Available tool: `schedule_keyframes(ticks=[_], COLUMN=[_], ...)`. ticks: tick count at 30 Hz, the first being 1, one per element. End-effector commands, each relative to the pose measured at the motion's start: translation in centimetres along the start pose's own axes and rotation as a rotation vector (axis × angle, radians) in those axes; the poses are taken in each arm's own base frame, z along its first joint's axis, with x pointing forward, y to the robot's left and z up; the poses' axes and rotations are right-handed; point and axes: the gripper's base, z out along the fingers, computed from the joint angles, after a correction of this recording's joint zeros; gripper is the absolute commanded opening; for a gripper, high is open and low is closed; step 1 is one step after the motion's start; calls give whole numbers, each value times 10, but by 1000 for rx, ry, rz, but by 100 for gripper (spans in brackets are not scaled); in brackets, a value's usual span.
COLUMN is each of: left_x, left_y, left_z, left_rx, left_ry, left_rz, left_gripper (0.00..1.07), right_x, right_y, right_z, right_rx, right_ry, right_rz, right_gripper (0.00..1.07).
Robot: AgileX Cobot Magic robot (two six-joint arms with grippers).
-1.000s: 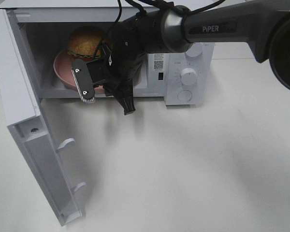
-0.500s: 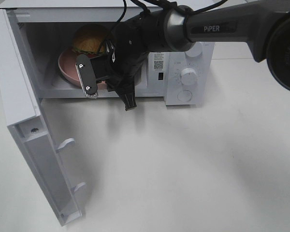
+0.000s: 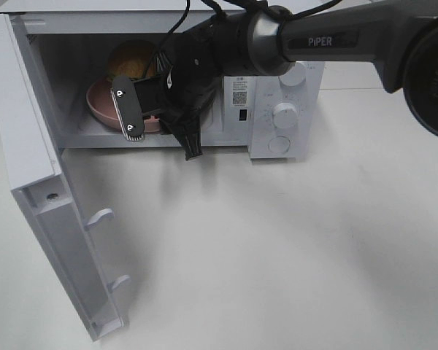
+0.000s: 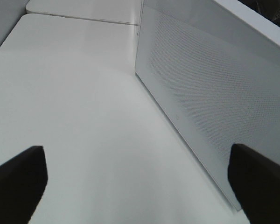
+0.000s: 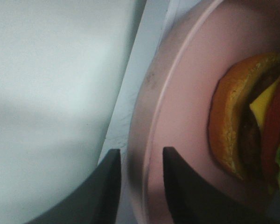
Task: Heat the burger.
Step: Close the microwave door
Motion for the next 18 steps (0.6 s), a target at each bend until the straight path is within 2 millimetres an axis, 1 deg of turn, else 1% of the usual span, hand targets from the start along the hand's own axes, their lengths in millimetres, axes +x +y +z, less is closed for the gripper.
schedule_keyframes(ticks=[1, 7, 11, 12, 13, 14, 15, 16, 17, 18], left_x=[1, 1, 1, 1, 1, 1, 1, 1, 1, 1], left_y=[0, 0, 0, 0, 0, 0, 0, 0, 0, 0], left_z=[-2, -2, -2, -2, -2, -2, -2, -2, -2, -2], left_rx=[-3, -3, -3, -3, -3, -3, -3, -3, -3, -3], left_ry=[-24, -24, -24, -24, -24, -24, -24, -24, -24, -24], left_rz=[0, 0, 0, 0, 0, 0, 0, 0, 0, 0], left_gripper=[98, 98, 98, 98, 98, 98, 98, 98, 98, 98], right_x=[2, 2, 2, 1, 2, 2, 2, 2, 2, 3], right_y=[-6, -5, -4, -3, -2, -2, -2, -2, 1, 2], right_z=[-5, -5, -5, -5, -7, -7, -11, -11, -13, -15], right_rx=[21, 15, 0, -3, -3, -3, 6, 6, 7, 8], right_ry=[0, 1, 7, 7, 6, 6, 1, 1, -1, -2], right_rz=[29, 58, 69, 72, 87, 87, 92, 92, 90, 90], right_gripper=[36, 37, 41, 43, 47, 47, 54, 54, 60, 63])
